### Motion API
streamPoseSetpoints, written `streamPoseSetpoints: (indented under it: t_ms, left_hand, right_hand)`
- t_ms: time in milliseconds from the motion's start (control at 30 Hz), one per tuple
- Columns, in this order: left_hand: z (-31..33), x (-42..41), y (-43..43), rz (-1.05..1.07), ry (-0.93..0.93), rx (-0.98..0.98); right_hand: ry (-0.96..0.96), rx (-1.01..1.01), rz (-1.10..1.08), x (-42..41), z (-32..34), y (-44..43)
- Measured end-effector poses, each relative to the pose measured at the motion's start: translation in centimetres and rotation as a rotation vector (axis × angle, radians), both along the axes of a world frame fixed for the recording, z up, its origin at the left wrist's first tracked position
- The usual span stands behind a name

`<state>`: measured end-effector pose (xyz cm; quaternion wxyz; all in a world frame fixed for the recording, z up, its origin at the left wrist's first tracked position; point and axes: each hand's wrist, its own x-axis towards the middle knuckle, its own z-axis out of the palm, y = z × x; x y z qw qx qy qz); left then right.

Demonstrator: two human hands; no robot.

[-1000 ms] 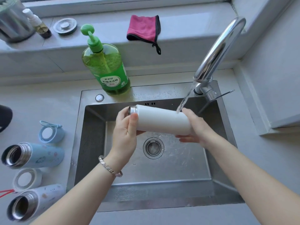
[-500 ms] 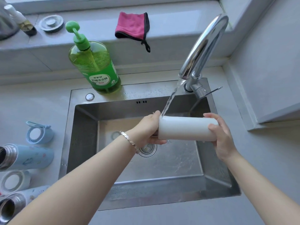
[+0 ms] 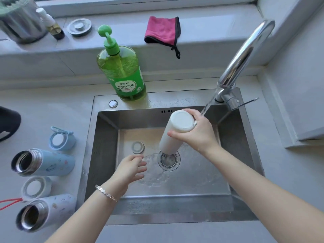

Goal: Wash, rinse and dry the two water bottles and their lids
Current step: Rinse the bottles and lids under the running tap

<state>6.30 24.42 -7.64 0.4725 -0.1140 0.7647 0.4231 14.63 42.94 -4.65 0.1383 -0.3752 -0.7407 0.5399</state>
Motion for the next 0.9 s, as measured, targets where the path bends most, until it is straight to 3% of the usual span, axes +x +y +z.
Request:
streamPoseSetpoints:
  t_ms: [167, 333, 500, 600, 667, 700, 767, 833, 900]
  left_hand:
    - [0.4, 1.0, 1.3, -0.052, -0.004, 0.057]
    - [1.6, 2.3, 4.8, -0.140, -0.157, 0.360]
    - [1.5, 2.8, 6.8, -0.201, -0.029, 0.278]
    - [1.9, 2.9, 6.7, -0.191, -0.099, 0.375]
    - [2.5, 2.8, 6.7, -0.102, -0.051, 0.425]
    - [2.8, 2.6, 6.8, -0.068, 0.016, 0.419]
    - [3.4, 1.8, 7.1, -0.069, 0.171, 0.387]
    - [3.8, 1.2, 7.5, -0.221, 0.411, 0.320]
    - [4.4, 1.2, 8.2, -0.442, 0.649, 0.279]
  right_hand:
    - [0.073, -0.089, -0.074, 2.3, 0.3, 1.4]
    - [0.172, -0.438, -0.235, 6.4, -1.1, 3.6]
    - [0.319, -0.711, -0.332, 9.4, -2.9, 4.4]
    - [0.405, -0.859, -0.335, 10.1, -3.5, 4.2]
    - [0.364, -0.896, -0.294, 9.9, -3.9, 3.8]
    - [0.287, -0.865, -0.248, 9.7, -4.1, 3.6]
    - [0.030, -0.613, -0.104, 9.3, -4.6, 3.3]
    - [-0.196, -0.203, 0.035, 8.8, -4.6, 3.0]
    - [-0.208, 0.058, 0.275, 7.9, -3.6, 2.0]
